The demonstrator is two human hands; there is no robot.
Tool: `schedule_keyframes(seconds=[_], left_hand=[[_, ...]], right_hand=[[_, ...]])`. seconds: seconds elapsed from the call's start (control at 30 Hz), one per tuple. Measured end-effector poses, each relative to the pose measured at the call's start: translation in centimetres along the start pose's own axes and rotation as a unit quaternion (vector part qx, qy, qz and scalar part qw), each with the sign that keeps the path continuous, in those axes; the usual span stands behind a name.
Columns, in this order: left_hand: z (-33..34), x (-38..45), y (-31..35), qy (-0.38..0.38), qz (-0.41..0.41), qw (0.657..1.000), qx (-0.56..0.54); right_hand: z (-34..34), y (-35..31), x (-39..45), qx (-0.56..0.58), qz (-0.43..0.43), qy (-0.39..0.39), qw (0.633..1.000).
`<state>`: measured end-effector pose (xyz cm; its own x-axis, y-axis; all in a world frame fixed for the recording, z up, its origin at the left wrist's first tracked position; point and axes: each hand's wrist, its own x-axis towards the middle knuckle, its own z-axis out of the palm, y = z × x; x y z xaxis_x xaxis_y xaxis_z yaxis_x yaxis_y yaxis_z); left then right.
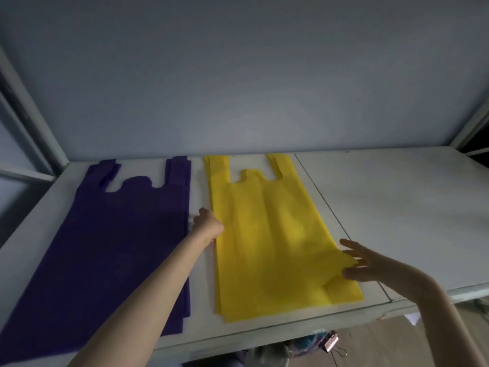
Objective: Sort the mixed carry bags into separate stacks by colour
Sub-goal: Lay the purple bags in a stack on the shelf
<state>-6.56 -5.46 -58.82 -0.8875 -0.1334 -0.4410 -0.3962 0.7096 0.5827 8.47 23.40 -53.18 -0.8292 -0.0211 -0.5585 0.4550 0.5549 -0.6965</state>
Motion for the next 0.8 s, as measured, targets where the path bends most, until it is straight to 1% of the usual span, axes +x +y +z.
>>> schedule_keyframes(seconds=[0.07,0.13,0.2,0.27,0.33,0.37,0.4,0.43,0.47,0.5,0.57,0.67,0.73,0.8], left_hand=[[0.0,0.1,0.1,-0.003,0.003,1.000,-0.002],[0.1,0.2,0.1,0.001,0.002,1.000,-0.001],[0.1,0.2,-0.1,0.003,0.006,1.000,-0.003],[-0.1,-0.2,-0.3,0.005,0.008,1.000,-0.001],[-0.4,-1.3,-0.6,-0.001,0.011,1.000,0.007],[-0.5,-2.0,-0.8,-0.004,0.018,1.000,0.018],[-0.6,-2.7,-1.2,-0.009,0.029,0.999,0.030],[-0.7,-3.5,-1.6,-0.016,0.044,0.998,0.039],[-0.8,-4.1,-2.0,-0.022,0.060,0.997,0.043],[-0.8,-4.8,-2.5,-0.026,0.077,0.996,0.043],[-1.0,-6.5,-3.5,-0.029,0.105,0.993,0.047],[-1.8,-9.2,-4.8,-0.031,0.138,0.989,0.051],[-2.6,-10.4,-5.3,-0.024,0.159,0.986,0.050],[-3.9,-11.4,-5.6,-0.012,0.170,0.984,0.051]], right_hand=[[-0.7,0.5,0.1,-0.002,-0.008,-0.003,1.000],[-0.9,1.8,0.9,0.017,0.005,0.015,1.000],[-0.7,1.9,1.0,0.046,0.000,0.025,0.999],[-0.5,1.2,0.9,0.083,-0.010,0.049,0.995],[0.0,0.8,1.1,0.086,0.009,0.095,0.992],[0.5,0.7,1.7,0.048,0.010,0.145,0.988],[1.0,0.8,2.3,-0.030,0.011,0.200,0.979],[1.8,0.9,2.9,-0.110,0.009,0.239,0.965],[2.7,0.8,3.3,-0.178,0.008,0.254,0.951],[3.5,0.8,3.5,-0.220,0.012,0.260,0.940],[4.6,0.6,3.4,-0.241,0.036,0.268,0.932],[4.8,1.0,3.4,-0.231,0.027,0.289,0.928],[4.4,1.3,3.6,-0.225,0.020,0.284,0.932],[4.0,1.3,3.7,-0.235,0.030,0.267,0.934]])
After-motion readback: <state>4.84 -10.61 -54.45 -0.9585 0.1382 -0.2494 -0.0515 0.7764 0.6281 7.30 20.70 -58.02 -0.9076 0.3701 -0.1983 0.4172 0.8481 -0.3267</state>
